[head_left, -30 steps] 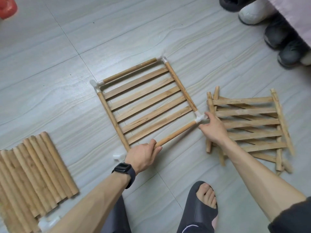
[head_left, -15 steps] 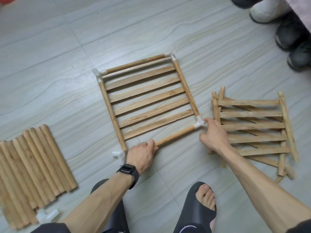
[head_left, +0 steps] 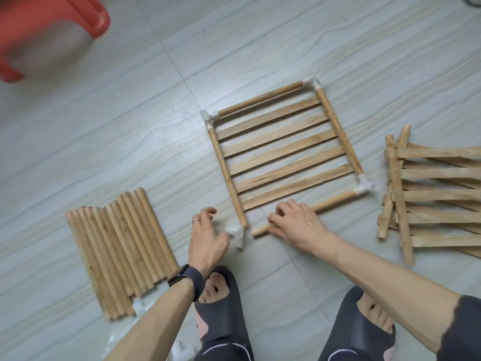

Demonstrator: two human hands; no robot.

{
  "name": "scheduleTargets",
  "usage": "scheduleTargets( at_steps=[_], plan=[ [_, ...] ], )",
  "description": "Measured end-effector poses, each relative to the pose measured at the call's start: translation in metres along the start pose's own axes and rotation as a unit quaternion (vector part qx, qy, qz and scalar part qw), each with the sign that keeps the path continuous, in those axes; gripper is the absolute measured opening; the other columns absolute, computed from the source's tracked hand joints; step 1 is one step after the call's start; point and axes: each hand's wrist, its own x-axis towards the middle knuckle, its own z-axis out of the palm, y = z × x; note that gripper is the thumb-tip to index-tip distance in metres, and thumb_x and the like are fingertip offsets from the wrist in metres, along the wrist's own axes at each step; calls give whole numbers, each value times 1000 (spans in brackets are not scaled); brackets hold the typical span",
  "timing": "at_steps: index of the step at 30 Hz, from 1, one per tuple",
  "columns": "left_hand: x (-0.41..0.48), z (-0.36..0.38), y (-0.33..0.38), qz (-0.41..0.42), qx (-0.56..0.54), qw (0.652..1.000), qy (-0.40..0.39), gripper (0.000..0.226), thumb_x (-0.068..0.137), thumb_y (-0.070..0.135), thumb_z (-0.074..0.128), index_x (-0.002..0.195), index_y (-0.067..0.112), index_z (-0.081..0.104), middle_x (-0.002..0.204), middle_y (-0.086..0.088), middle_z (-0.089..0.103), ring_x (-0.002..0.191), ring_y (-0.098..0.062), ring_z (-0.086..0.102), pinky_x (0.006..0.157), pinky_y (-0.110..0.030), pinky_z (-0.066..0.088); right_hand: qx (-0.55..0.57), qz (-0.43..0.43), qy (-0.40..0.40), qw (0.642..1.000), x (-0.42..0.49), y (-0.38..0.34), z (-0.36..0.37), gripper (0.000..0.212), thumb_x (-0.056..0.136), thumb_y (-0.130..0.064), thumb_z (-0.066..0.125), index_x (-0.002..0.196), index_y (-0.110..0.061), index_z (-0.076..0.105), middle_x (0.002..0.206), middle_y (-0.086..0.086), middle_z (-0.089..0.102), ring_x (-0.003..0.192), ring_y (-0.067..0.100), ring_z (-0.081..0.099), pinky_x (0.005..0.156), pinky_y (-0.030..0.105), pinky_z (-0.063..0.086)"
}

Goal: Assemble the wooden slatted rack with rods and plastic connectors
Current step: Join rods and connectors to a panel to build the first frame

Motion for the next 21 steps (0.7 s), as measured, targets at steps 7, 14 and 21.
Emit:
scheduleTargets(
  at_steps=[7, 14, 21],
  plan=[
    [9, 12, -22, 102, 123, 986, -55, 23, 93, 54, 61, 104, 35, 56, 120, 13, 36, 97, -13, 53, 75, -34, 49, 6, -1, -36, 999, 5, -9, 1, 34, 103, -48, 46, 121, -22, 56, 123, 2, 54, 115, 29, 47, 89, 41, 39],
    [5, -1, -23, 158, 260, 948, -92, 33, 102, 49, 44, 124, 24, 46, 118, 6, 55, 98, -22, 62, 74, -42, 54, 22, 5, -42, 999, 6, -15, 2, 33, 105, -48, 40, 123, -23, 52, 124, -1, 52, 117, 26, 46, 94, 42, 38],
    [0, 2, -21, 139, 229, 961, -66, 31, 102, 48, 45, 117, 21, 49, 110, 2, 60, 89, -25, 61, 71, -42, 52, 24, 12, -56, 998, 7, -16, 1, 34, 105, -49, 39, 125, -23, 50, 127, -1, 51, 118, 26, 45, 96, 42, 37]
  ],
)
